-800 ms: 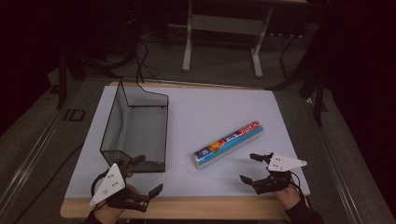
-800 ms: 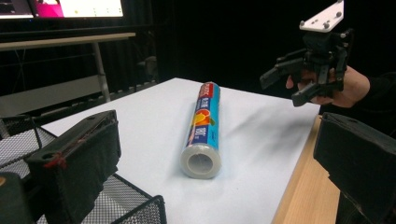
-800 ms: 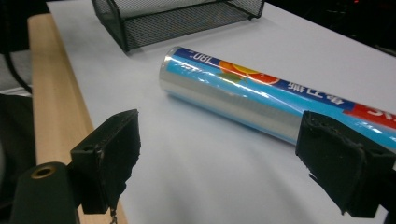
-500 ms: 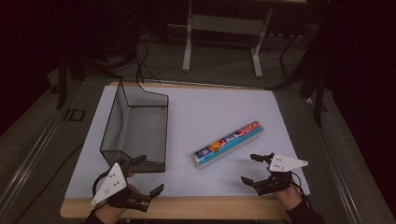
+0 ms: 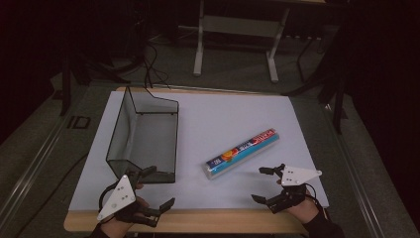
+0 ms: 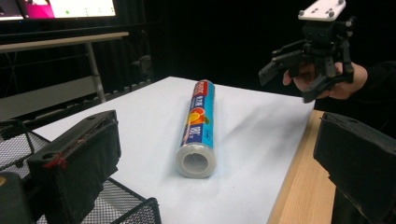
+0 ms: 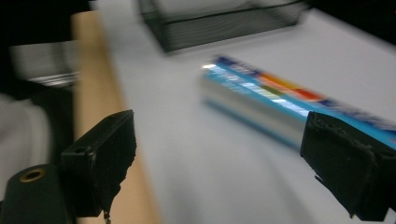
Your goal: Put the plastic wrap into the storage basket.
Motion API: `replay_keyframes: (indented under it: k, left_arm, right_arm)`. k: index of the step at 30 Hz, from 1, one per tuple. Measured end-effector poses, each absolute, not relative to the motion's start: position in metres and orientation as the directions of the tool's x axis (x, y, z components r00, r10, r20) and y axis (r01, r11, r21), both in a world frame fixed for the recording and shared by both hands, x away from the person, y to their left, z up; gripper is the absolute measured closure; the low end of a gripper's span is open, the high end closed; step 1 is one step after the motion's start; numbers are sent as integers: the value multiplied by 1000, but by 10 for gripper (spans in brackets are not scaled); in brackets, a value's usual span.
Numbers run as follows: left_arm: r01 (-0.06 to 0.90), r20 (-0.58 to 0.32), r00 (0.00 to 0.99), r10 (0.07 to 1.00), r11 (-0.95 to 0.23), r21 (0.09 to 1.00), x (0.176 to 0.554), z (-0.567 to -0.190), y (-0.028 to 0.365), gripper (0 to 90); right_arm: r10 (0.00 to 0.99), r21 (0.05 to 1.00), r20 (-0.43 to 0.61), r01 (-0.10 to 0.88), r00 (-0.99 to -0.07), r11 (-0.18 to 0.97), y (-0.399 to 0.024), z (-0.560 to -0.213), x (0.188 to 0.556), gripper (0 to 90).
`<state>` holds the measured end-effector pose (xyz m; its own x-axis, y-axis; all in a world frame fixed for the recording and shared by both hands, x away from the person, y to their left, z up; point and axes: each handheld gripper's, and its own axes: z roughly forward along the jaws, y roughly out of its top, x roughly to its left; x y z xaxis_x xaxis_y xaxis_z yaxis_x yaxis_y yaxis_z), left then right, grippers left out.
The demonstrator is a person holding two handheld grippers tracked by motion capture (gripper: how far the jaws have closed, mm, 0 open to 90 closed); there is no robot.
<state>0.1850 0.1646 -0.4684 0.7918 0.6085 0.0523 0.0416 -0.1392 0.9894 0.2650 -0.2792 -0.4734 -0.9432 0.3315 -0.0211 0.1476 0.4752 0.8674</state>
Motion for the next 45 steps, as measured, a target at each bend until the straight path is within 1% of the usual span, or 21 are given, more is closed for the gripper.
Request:
replay_keyframes:
  k: [3,5,6,9,10,11,12,13,14,15,16,18,21,22,23,24,28,33,37,39,45]
  left_arm:
    - [30,76,786,613,-160,987,184,-469,164,12]
    - [28,77,786,613,-161,987,184,-469,164,12]
    - [26,74,783,618,-151,988,184,-468,165,12]
    - [27,65,781,621,-138,990,184,-467,167,12]
    - [31,57,781,622,-130,991,184,-467,167,12]
    - [31,57,781,622,-130,991,184,-467,167,12]
    - [32,56,781,622,-130,991,185,-467,167,12]
    - [32,56,781,622,-130,991,185,-467,167,12]
    - [32,56,782,621,-130,991,184,-467,167,12]
    - [30,57,783,619,-129,991,184,-466,167,12]
    - [30,56,785,617,-128,991,184,-466,167,12]
    - [30,55,785,617,-126,992,184,-466,167,12]
    - [31,53,785,617,-125,992,184,-466,168,12]
    - [29,56,788,614,-127,991,184,-466,167,12]
    - [29,56,788,614,-127,991,184,-466,167,12]
    - [24,61,788,613,-130,991,183,-466,167,12]
    - [24,59,789,612,-126,992,183,-465,168,12]
    - [29,54,792,608,-125,992,183,-465,168,12]
    - [28,53,795,605,-123,992,183,-465,168,12]
    - [27,55,794,605,-125,992,182,-465,168,12]
    - [25,58,795,604,-128,991,181,-465,167,12]
  right_arm:
    - [256,822,25,166,-966,545,-271,-473,268,104]
    - [257,814,16,162,-966,557,-269,-474,268,104]
    - [236,788,33,171,-971,592,-265,-474,271,104]
    - [221,765,23,159,-975,625,-262,-473,272,103]
    - [218,738,-2,146,-976,659,-260,-471,274,103]
    - [218,738,-2,146,-976,659,-260,-471,274,103]
    - [209,709,-3,145,-978,690,-257,-471,277,101]
    - [209,709,-3,145,-978,690,-257,-471,277,101]
    - [188,677,17,149,-982,721,-254,-471,281,101]
    - [187,664,2,141,-982,734,-253,-471,282,101]
    - [175,649,18,144,-984,747,-252,-471,284,101]
    - [173,627,-1,134,-985,768,-249,-471,287,102]
    - [157,598,6,130,-988,791,-247,-472,290,106]
    - [141,562,15,125,-990,817,-244,-472,294,106]
    - [141,562,15,125,-990,817,-244,-472,294,106]
    - [138,530,12,123,-990,839,-241,-472,298,125]
    - [124,509,5,109,-992,854,-237,-469,305,142]
    - [98,443,-1,88,-995,892,-234,-467,317,165]
    - [101,383,-8,90,-995,920,-233,-464,323,176]
    - [96,356,-10,86,-995,930,-232,-462,325,202]
    - [90,325,-39,73,-995,943,-232,-457,333,220]
